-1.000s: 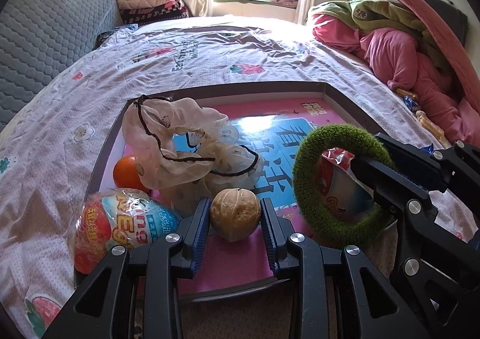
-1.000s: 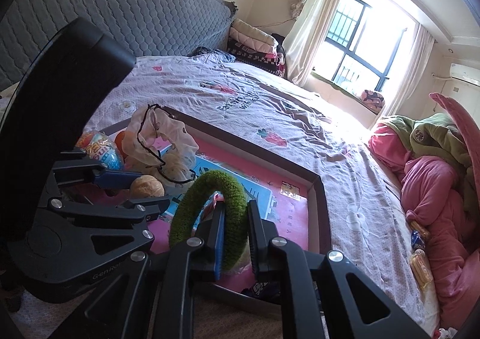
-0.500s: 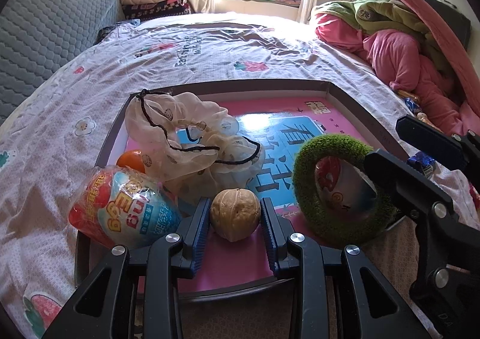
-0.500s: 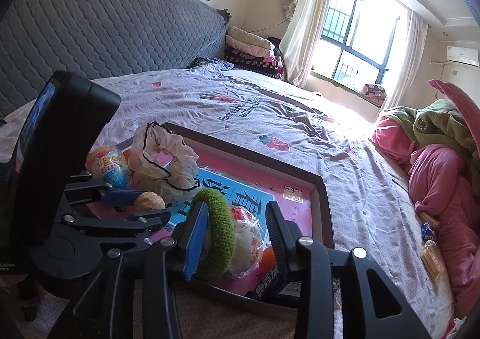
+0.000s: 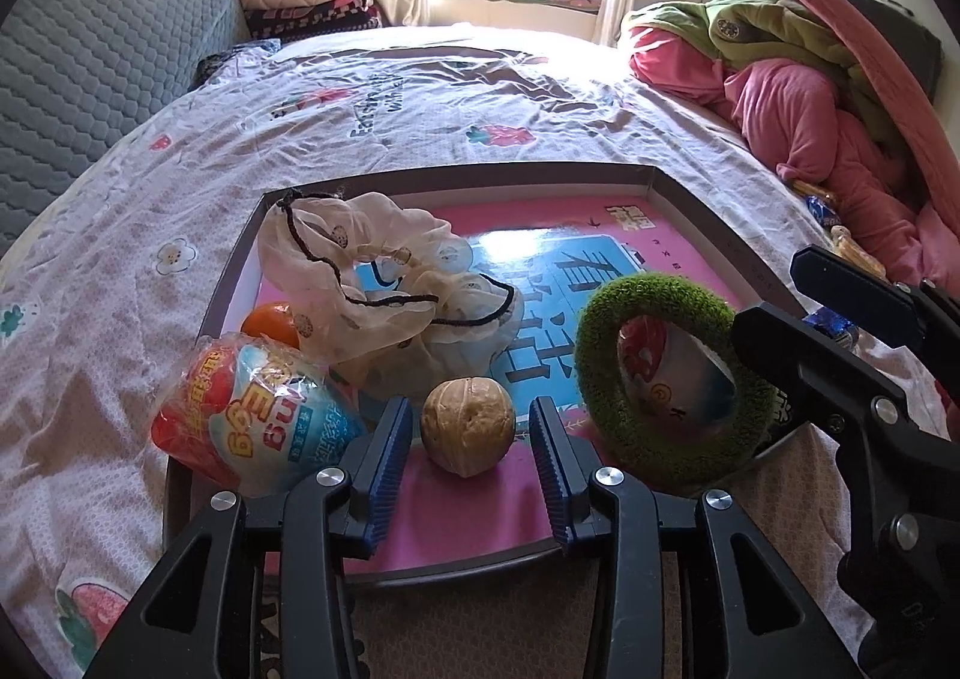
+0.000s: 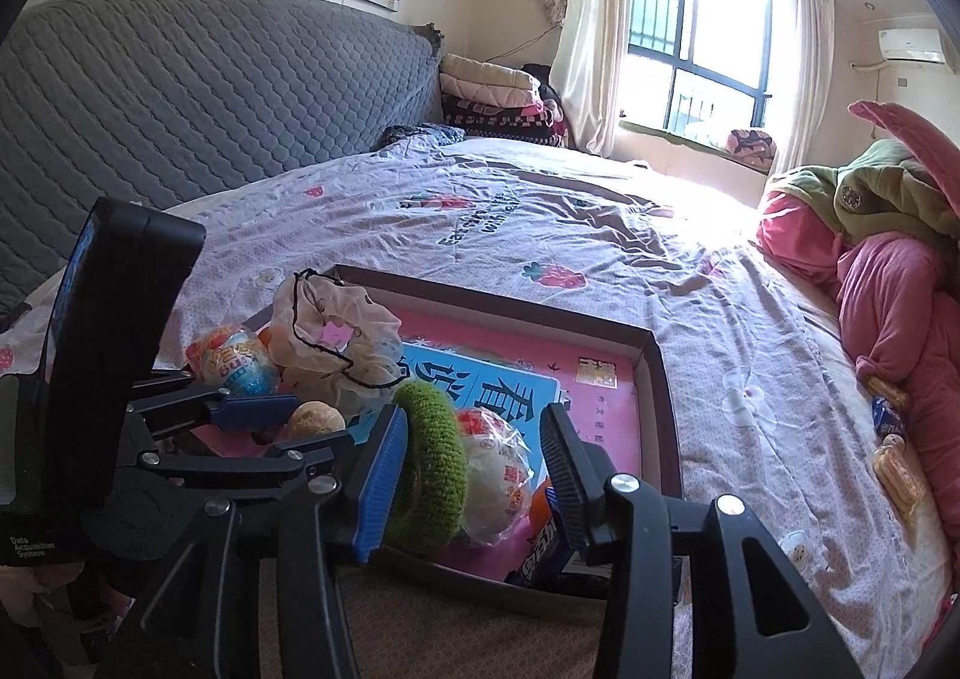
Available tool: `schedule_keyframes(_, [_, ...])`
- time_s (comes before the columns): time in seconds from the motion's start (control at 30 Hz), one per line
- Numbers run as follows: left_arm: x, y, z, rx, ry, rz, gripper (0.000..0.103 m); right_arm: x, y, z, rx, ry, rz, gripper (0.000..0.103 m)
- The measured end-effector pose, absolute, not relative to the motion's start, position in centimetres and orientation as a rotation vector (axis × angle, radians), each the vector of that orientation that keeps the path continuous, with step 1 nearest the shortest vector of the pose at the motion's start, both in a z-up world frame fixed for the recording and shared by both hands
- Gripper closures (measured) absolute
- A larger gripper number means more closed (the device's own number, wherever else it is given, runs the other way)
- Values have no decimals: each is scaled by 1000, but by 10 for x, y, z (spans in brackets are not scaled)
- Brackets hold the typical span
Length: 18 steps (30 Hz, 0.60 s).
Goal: Organize objects
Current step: 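Lower the walnut into the tray with the left tool while the right tool lowers the ring, then open the left tool off the walnut while the right tool releases the ring in the tray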
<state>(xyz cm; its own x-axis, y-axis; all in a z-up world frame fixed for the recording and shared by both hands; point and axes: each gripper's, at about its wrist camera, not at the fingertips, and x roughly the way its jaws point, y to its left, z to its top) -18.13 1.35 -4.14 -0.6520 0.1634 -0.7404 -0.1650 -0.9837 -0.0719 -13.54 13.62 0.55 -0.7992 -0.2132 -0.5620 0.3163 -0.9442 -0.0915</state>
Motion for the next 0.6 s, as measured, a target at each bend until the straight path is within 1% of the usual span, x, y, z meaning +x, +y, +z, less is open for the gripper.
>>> schedule_keyframes(0.13, [-179,13,-37,-1206,-3,2698,60,-134,139,8,817,246,-2740,57])
schedule_keyframes(0.23, [-177,13,-34,-1200,-7,2694,56,-133,141,11,805,234,-2746,56])
schedule_keyframes(0.37, [-174,11,-29,-1181,-14,2700,54,-131,143,15,797,207,-2753,51])
schedule_keyframes(0.47, [-172,10,-23,-1170,-30,2699,48,-130,145,18,791,196,-2760,51])
schedule_keyframes(0.6, [-168,7,-15,-1142,-43,2706,47,-129,150,23,779,172,-2771,50])
